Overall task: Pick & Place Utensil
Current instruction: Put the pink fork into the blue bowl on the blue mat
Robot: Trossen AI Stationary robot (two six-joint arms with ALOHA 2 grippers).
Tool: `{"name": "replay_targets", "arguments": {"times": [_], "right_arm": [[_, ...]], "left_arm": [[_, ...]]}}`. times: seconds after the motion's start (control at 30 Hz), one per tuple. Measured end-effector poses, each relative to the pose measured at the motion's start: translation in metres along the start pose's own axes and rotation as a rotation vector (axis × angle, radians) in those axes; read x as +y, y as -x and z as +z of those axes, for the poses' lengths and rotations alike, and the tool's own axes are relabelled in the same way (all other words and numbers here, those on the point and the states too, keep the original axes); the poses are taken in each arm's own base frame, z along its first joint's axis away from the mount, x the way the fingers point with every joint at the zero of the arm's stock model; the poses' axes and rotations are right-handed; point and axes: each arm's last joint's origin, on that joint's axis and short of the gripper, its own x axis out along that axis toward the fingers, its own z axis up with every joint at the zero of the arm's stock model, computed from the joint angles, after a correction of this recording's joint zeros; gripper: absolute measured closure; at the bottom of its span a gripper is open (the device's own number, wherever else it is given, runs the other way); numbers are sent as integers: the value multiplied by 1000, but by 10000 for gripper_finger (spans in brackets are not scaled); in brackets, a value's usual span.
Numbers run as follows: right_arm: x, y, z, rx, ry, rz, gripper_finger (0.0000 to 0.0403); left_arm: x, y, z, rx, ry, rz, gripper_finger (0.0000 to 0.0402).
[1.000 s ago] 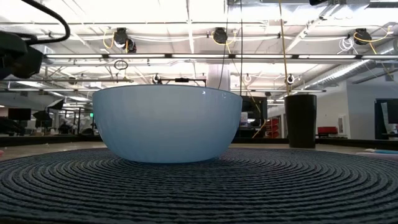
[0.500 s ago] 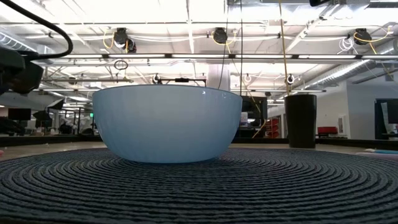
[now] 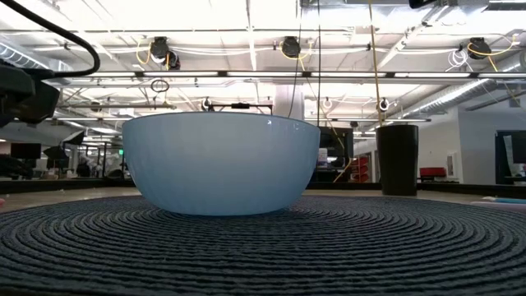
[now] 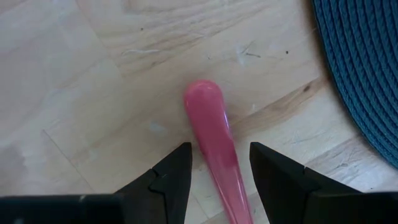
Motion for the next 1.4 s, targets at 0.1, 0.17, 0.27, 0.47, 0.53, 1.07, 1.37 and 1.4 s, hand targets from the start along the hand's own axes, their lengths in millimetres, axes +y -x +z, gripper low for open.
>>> {"name": "replay_targets", "arguments": {"times": [0.1, 0.17, 0.27, 0.47, 0.53, 1.07, 1.37, 1.4], "right_arm": [[0, 0, 0, 0, 0, 0, 238], [0, 0, 0, 0, 0, 0, 238], [0, 0, 0, 1, -1, 0, 238], [0, 0, -1, 7, -1, 1, 238], [0, 0, -1, 7, -1, 1, 238], [0, 0, -1, 7, -4, 1, 238], [0, 0, -1, 7, -4, 0, 238], [0, 0, -1, 7, -4, 0, 238]], "left_arm": [[1, 0, 0, 7, 2, 16, 231], [2, 0, 0, 9, 2, 23, 231], [4, 0, 0, 12, 2, 41, 231], [5, 0, 0, 10, 2, 58, 232], [5, 0, 0, 9, -1, 60, 232], [4, -1, 0, 8, -28, 42, 284], [3, -5, 0, 11, -31, 59, 284], [3, -5, 0, 11, -31, 59, 284]]}}
